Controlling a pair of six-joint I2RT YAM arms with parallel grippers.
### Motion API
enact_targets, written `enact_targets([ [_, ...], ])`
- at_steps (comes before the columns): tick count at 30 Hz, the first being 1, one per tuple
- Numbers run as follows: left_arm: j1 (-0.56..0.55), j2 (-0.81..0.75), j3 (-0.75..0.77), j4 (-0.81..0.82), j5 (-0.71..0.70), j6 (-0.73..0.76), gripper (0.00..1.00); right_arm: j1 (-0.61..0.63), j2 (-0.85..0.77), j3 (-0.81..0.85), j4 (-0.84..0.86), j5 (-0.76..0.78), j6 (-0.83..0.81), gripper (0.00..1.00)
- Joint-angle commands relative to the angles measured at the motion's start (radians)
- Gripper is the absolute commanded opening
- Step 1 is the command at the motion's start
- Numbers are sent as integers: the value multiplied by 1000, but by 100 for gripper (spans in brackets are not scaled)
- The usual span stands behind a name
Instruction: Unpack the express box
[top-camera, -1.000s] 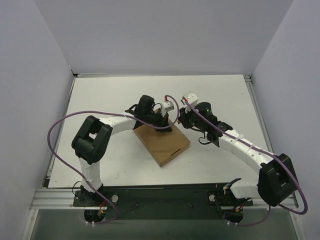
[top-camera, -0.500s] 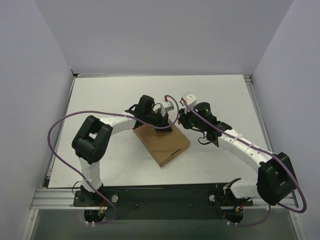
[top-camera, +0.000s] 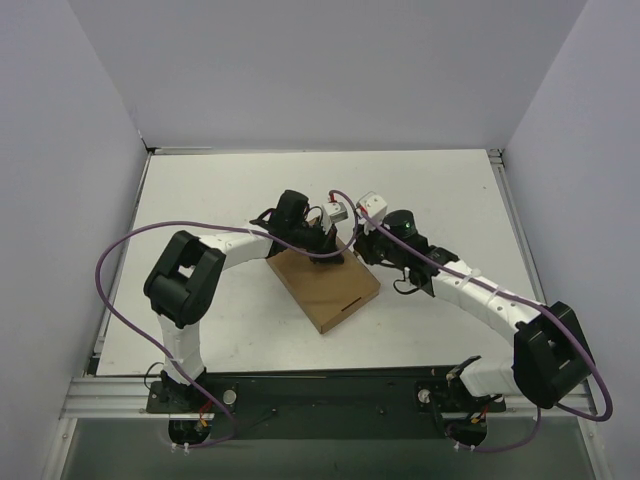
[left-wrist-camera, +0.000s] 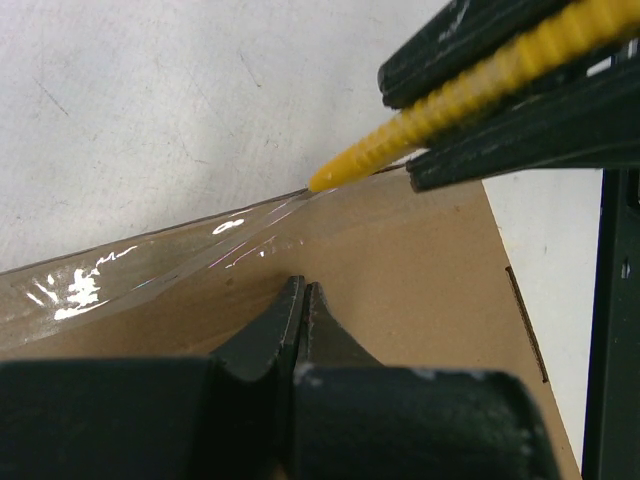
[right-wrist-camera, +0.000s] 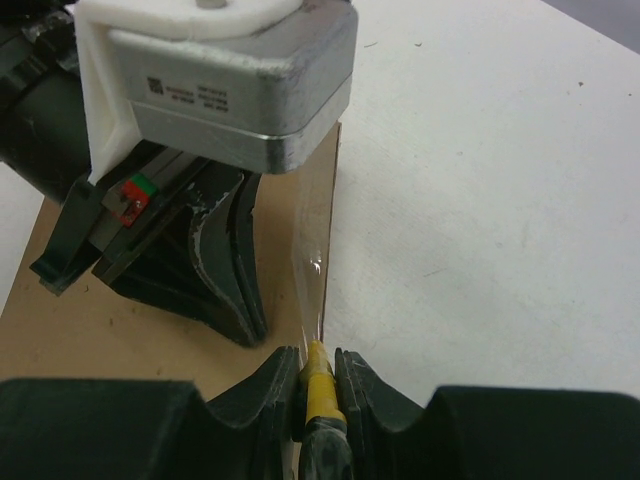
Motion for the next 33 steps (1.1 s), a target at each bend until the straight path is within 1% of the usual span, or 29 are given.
enact_targets([
  [1, 2, 32, 2, -61, -19, 12, 0, 22, -8, -18, 20, 39, 3, 0],
  [5, 2, 33, 4, -68, -18, 17, 0, 46, -15, -38, 49, 81, -28, 0],
  [13, 2, 39, 1, -68, -13, 18, 0, 48, -42, -40, 72, 134, -45, 0],
  [26, 2, 38, 4, -76, -10, 25, 0, 54, -52, -24, 109, 145, -40, 0],
  [33, 2, 46, 5, -75, -7, 26, 0, 54, -57, -15, 77, 133, -29, 0],
])
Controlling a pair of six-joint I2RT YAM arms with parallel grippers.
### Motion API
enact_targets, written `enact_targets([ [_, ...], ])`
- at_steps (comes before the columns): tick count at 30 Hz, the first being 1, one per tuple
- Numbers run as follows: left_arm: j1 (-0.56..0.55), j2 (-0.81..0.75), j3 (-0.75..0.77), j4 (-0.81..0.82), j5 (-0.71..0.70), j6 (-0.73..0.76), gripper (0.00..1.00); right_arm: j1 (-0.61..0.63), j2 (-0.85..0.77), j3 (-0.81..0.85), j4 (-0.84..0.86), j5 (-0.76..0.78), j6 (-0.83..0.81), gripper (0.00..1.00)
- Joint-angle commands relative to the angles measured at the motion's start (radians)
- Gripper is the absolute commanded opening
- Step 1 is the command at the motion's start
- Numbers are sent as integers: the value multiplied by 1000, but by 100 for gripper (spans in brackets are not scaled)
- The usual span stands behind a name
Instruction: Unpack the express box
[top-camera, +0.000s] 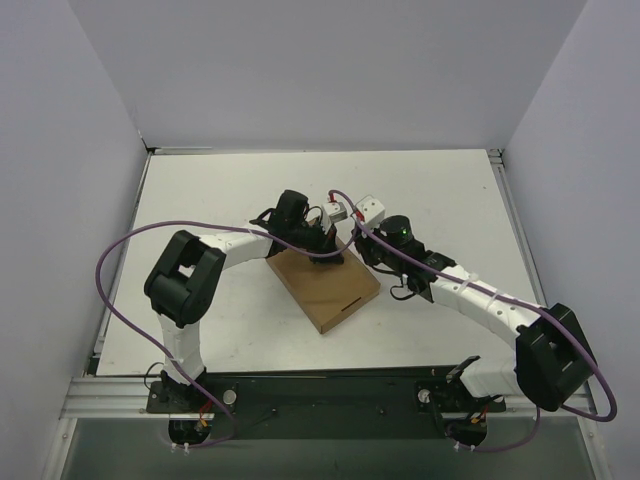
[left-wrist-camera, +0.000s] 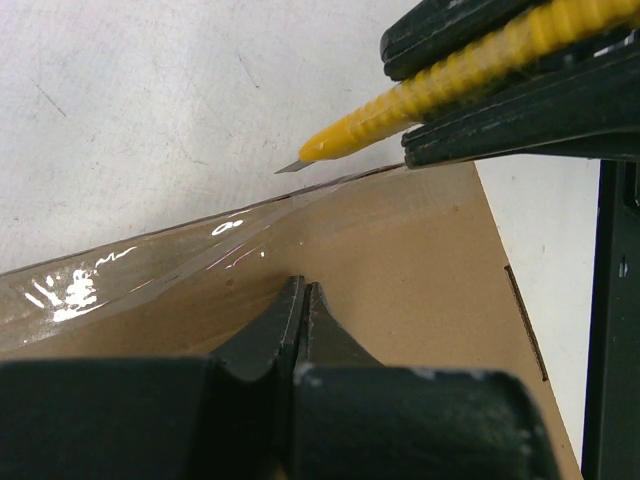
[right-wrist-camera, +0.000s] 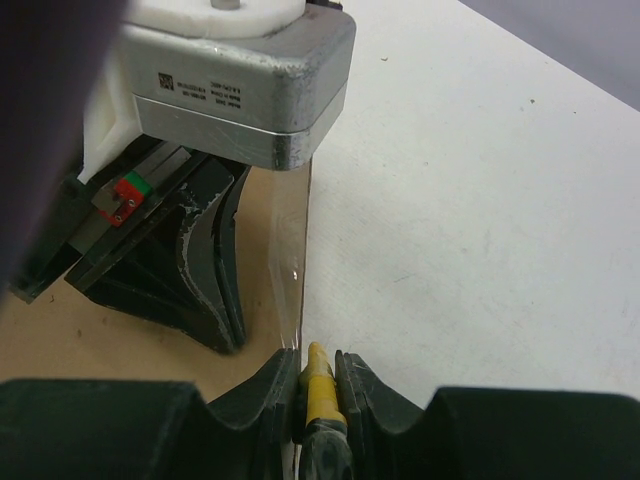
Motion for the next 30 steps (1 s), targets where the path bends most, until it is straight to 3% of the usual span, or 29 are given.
enact_targets([
  [1, -1, 41, 5, -74, -18, 22, 0, 4, -41, 23, 27, 4, 4, 0],
  [30, 5, 47, 2, -75, -18, 22, 0, 2, -9, 26, 17, 16, 43, 0],
])
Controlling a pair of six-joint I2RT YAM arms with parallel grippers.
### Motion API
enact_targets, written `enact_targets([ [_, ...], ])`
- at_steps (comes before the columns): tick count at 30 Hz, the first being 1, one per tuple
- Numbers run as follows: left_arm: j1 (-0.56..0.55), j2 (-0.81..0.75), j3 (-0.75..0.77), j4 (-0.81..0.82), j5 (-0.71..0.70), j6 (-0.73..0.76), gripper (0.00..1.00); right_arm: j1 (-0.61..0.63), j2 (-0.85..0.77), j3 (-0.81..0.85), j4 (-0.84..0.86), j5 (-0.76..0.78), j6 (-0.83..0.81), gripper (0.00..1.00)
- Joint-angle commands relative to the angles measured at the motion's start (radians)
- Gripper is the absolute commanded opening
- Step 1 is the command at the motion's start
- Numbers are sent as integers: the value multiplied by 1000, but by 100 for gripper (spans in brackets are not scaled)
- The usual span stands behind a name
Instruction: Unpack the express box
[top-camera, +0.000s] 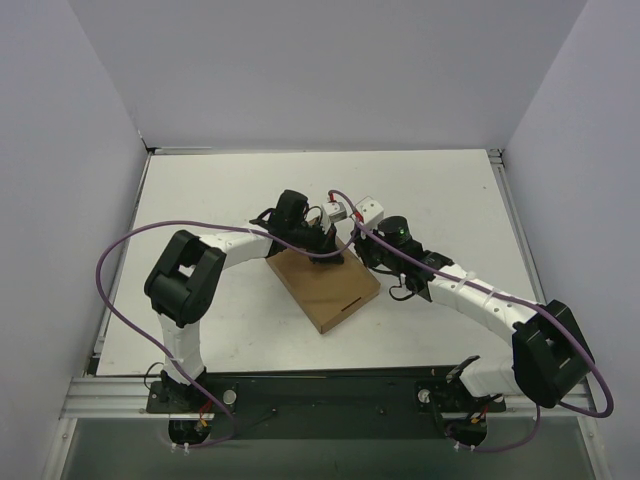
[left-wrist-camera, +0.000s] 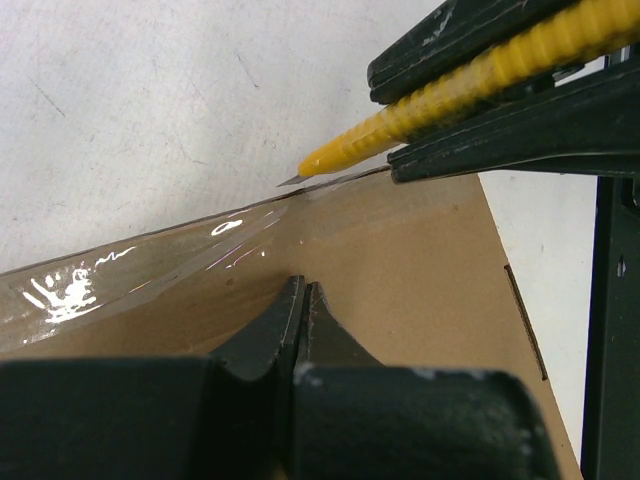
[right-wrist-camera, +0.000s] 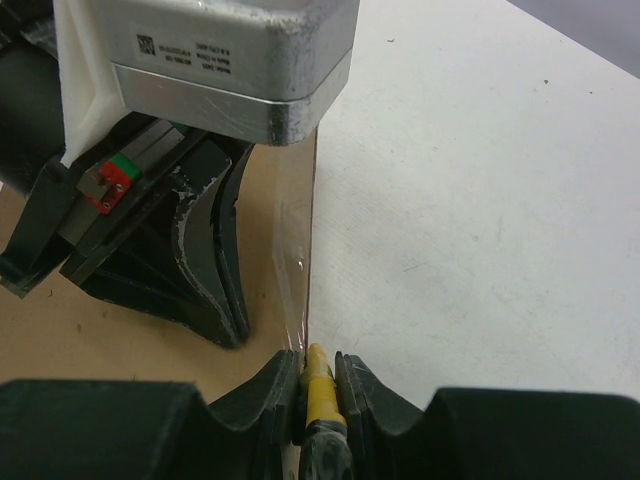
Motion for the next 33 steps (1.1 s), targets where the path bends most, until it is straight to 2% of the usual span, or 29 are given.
enact_targets([
  [1, 2, 43, 1, -77, -24, 22, 0, 2, -35, 33, 30, 21, 19, 0],
  [33, 6, 46, 1, -79, -22, 25, 0, 4, 3, 54, -30, -2, 31, 0],
])
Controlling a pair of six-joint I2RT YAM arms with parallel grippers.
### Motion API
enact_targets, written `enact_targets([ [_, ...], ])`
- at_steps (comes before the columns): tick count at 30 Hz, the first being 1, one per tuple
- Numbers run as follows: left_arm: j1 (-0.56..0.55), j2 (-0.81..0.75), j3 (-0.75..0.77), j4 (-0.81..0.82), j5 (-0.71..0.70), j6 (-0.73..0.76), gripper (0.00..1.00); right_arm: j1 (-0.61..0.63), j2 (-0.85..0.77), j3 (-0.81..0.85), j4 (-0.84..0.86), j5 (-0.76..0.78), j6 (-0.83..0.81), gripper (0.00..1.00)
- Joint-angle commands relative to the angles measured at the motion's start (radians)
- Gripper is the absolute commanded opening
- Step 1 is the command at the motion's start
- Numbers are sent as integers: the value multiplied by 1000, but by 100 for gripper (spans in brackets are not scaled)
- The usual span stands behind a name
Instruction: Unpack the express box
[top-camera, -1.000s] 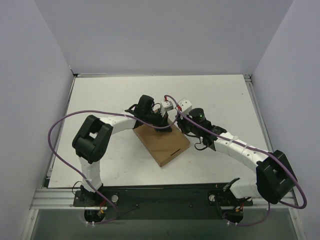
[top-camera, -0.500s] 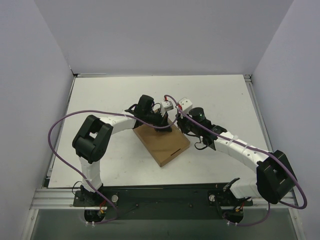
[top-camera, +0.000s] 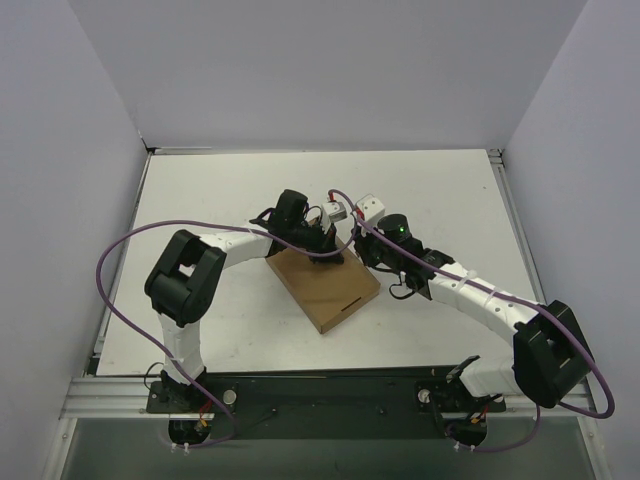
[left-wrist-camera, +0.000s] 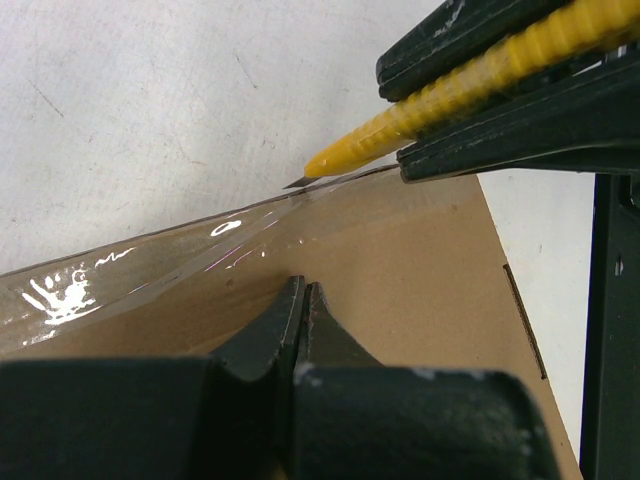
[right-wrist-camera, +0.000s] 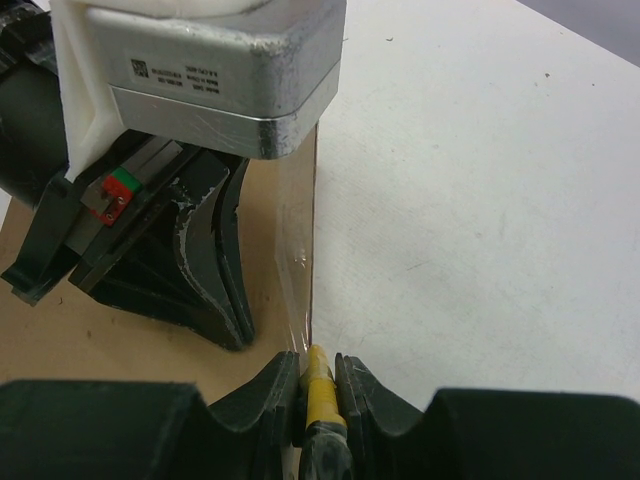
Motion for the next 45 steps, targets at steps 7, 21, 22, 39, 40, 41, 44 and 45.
enact_targets([
  [7, 4, 43, -1, -78, -29, 25, 0, 2, 14, 22, -2, -5, -6, 0],
  [21, 7, 50, 3, -73, -27, 23, 0, 4, 27, 75, -97, 13, 31, 0],
  [22, 7, 50, 3, -73, -27, 23, 0, 5, 25, 80, -123, 19, 31, 0],
  [39, 13, 52, 3, -67, -15, 18, 0, 7, -88, 150, -275, 31, 46, 0],
  [40, 13, 52, 0, -67, -17, 18, 0, 8, -81, 149, -269, 31, 48, 0],
  [41, 13, 49, 0, -67, -18, 20, 0, 10, -76, 146, -261, 33, 48, 0],
  [44, 13, 47, 2, -73, -18, 23, 0, 10, -58, 138, -250, 41, 45, 0],
  [45, 13, 46, 2, -75, -21, 26, 0, 10, -53, 132, -212, 41, 42, 0],
])
